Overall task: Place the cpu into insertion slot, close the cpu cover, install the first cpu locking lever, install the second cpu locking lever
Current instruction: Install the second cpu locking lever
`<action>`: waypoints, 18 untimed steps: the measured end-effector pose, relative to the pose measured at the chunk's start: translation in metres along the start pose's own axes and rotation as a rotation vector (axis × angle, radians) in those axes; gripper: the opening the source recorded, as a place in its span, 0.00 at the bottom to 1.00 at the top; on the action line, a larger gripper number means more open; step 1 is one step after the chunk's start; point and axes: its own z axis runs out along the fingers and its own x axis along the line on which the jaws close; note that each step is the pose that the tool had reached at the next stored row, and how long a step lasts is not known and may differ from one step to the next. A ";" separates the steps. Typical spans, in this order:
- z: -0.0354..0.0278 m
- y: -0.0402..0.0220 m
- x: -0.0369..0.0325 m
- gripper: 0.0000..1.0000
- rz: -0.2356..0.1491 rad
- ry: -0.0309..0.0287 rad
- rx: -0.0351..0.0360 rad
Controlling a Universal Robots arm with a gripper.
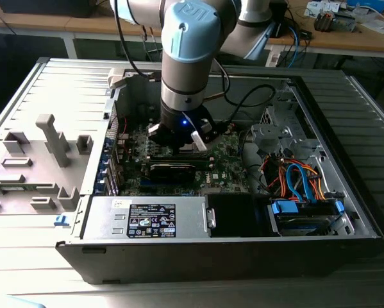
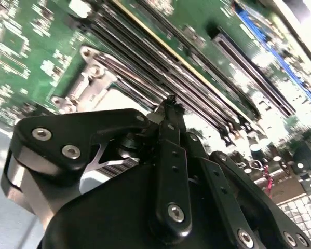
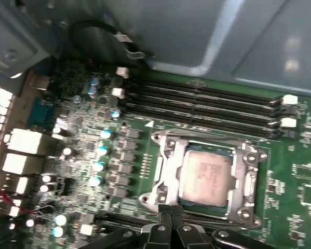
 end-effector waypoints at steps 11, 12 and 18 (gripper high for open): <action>0.0015 0.0264 -0.0222 0.11 0.004 0.0167 0.0362; 0.0000 0.0272 -0.0223 0.11 0.004 0.0176 0.0413; -0.0212 0.0314 -0.0218 0.11 0.005 0.0190 0.0483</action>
